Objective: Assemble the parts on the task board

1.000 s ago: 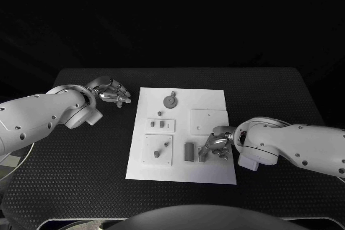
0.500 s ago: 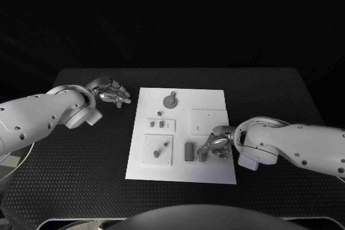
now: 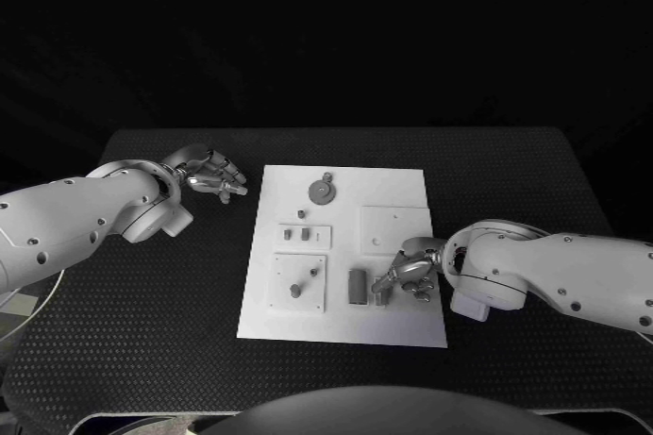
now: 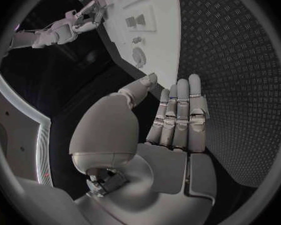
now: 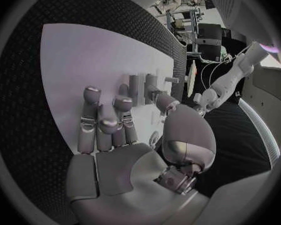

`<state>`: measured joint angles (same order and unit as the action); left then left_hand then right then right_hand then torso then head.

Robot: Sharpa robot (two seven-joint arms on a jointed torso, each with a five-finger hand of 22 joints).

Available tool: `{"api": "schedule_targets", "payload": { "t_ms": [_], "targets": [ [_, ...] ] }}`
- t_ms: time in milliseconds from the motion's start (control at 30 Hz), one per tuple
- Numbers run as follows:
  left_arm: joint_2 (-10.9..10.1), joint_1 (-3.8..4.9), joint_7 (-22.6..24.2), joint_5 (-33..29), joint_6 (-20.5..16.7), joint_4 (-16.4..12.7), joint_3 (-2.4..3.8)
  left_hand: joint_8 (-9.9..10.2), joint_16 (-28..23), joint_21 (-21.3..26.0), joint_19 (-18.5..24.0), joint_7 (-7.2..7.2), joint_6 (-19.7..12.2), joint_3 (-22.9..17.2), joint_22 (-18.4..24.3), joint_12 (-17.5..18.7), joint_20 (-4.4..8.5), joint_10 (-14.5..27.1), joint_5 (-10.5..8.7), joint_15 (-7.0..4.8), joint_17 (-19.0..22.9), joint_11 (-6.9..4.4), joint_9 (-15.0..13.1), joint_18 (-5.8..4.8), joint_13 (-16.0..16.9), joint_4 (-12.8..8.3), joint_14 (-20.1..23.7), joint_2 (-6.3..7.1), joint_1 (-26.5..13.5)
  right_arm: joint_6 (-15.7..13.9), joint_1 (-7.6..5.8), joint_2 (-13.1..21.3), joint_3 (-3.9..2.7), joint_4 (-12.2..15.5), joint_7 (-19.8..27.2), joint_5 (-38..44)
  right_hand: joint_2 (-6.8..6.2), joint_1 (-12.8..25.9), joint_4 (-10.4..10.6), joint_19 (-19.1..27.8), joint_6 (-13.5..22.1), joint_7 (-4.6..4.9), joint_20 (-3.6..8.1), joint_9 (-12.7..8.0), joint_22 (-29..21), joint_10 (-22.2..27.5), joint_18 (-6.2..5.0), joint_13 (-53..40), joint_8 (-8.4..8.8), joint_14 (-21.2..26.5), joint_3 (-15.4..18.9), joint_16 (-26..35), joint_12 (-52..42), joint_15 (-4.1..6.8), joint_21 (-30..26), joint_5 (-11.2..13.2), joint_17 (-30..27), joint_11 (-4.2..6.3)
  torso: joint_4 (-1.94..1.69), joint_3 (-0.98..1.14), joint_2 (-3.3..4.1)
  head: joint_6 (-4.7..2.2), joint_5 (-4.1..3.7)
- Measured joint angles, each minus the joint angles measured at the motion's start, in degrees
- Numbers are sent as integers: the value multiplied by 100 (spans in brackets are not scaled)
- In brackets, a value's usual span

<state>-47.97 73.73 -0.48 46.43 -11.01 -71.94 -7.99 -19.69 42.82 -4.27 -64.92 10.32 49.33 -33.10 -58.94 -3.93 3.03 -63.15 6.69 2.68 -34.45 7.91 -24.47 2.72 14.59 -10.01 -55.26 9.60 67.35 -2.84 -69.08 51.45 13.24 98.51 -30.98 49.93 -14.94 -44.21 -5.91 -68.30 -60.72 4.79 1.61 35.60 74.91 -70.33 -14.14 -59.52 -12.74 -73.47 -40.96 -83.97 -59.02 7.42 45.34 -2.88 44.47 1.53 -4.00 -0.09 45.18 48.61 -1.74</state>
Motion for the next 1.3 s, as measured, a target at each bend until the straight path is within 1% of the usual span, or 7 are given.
{"api": "schedule_targets", "payload": {
  "t_ms": [133,567,967,1033,1133,1167,1300],
  "targets": [
    [3,0,-1,1,1,3,0,0,0,0,0,0,0,0,0,0,0,0,0,0,0,0,0,0,0,0,0,0,0,0,7,8,5,36,26,7,0,0,16,0,21,2,0,0,0,0,0,0,27,1,-16,0,-1,-1,0,0,0,0,0,0,0,1,8],
    [-1,0,-6,4,2,3,-1,0,0,0,0,0,0,0,1,0,0,0,0,0,-6,0,0,0,1,0,0,0,0,7,7,171,-4,207,124,97,0,0,98,1,23,3,-1,4,0,0,0,0,5,10,-3,0,-23,-10,0,0,0,0,-4,0,-2,5,27],
    [-3,0,-14,6,3,1,-3,0,0,0,0,0,0,0,1,0,0,0,0,0,-5,0,-1,0,-4,0,0,0,0,23,-11,202,-14,212,156,281,3,-2,150,-7,32,-7,-11,9,0,-1,0,-1,5,11,-24,0,-25,-11,0,0,0,0,-2,-3,-2,-7,31],
    [-4,0,-15,6,3,1,-3,0,0,0,0,0,0,0,1,0,0,0,0,0,-5,0,-1,0,-4,0,0,0,0,13,-11,206,-15,197,163,326,64,-60,150,-7,31,-8,-11,15,0,-1,0,-1,-23,5,-24,0,-45,-6,0,0,1,0,-2,-3,-2,-7,31],
    [-4,0,-18,7,3,0,-3,0,0,0,0,0,0,0,2,0,0,0,0,0,-11,0,-1,0,-4,0,0,0,0,-38,-11,207,-15,167,185,410,226,-126,137,-7,30,-9,-11,17,0,-1,0,-1,-24,-20,-13,0,-45,1,0,0,8,0,-2,-2,-2,-14,31],
    [-3,0,-19,7,3,0,-3,0,0,0,0,0,0,0,2,0,0,0,0,0,-11,0,-1,0,-4,0,0,0,0,-60,-11,207,-16,162,195,438,343,-163,39,-7,30,-9,-11,23,0,-1,1,-1,-24,-20,50,0,-45,1,0,0,12,0,-2,-2,-2,-15,31],
    [0,0,-26,9,4,1,-4,0,0,0,0,0,0,0,2,0,0,0,0,0,-11,0,-1,0,-4,0,0,0,0,-183,-11,197,-17,146,264,530,506,-306,-176,5,29,-10,0,25,0,-1,0,-1,-24,-20,91,0,-67,1,0,0,13,0,-1,-1,-1,-20,31]
  ]
}}
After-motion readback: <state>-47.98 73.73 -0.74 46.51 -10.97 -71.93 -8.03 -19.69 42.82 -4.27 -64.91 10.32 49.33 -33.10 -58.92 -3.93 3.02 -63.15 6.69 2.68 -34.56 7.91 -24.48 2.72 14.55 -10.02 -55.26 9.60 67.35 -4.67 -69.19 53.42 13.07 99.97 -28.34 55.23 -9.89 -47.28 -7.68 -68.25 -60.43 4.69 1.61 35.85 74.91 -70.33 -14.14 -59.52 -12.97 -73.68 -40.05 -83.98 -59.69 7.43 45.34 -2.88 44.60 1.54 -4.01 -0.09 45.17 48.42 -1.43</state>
